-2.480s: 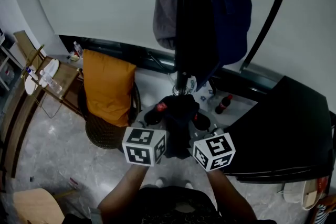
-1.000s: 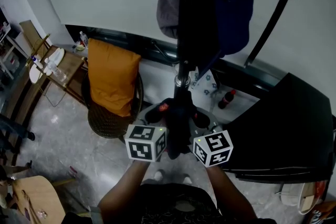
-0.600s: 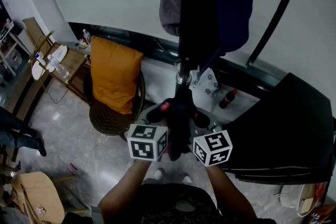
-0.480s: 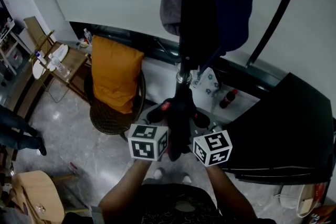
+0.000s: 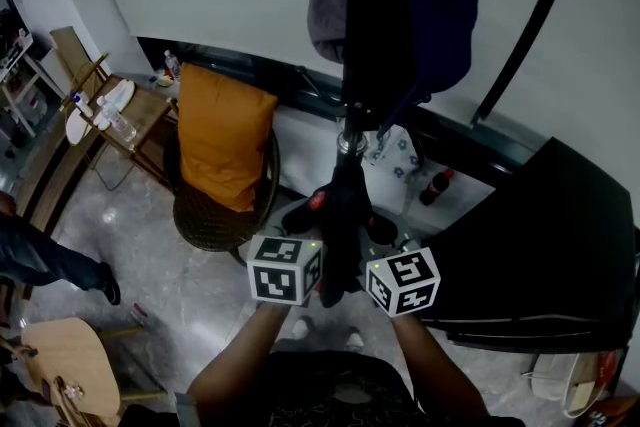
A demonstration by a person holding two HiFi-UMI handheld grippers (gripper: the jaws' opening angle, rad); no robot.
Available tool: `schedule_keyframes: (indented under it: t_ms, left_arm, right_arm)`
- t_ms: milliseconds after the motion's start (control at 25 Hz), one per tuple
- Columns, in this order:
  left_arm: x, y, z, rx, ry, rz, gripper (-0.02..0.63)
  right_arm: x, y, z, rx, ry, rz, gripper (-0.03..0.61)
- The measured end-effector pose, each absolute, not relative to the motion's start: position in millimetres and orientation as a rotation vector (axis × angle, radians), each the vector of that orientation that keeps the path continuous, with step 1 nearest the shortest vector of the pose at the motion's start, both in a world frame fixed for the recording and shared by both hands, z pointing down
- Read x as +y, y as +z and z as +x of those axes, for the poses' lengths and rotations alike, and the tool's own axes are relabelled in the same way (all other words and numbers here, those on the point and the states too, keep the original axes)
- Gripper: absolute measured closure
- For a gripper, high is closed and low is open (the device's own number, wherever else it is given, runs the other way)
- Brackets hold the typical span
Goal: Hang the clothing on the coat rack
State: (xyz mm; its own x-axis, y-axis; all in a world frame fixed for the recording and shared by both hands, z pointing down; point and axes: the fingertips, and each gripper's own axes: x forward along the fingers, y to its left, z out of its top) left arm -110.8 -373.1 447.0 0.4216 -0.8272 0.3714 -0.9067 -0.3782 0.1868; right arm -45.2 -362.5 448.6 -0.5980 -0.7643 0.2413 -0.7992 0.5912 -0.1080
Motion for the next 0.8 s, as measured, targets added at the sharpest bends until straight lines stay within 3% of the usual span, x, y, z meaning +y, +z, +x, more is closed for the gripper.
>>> schedule_keyframes:
  t_ms: [800]
  left_arm:
    - [-344.9, 450.8, -105.5, -1.506, 0.358, 2.287, 0.574]
  right_arm:
    - [-340.4, 448.8, -47.2, -2.683, 0.327, 1.254, 0.531]
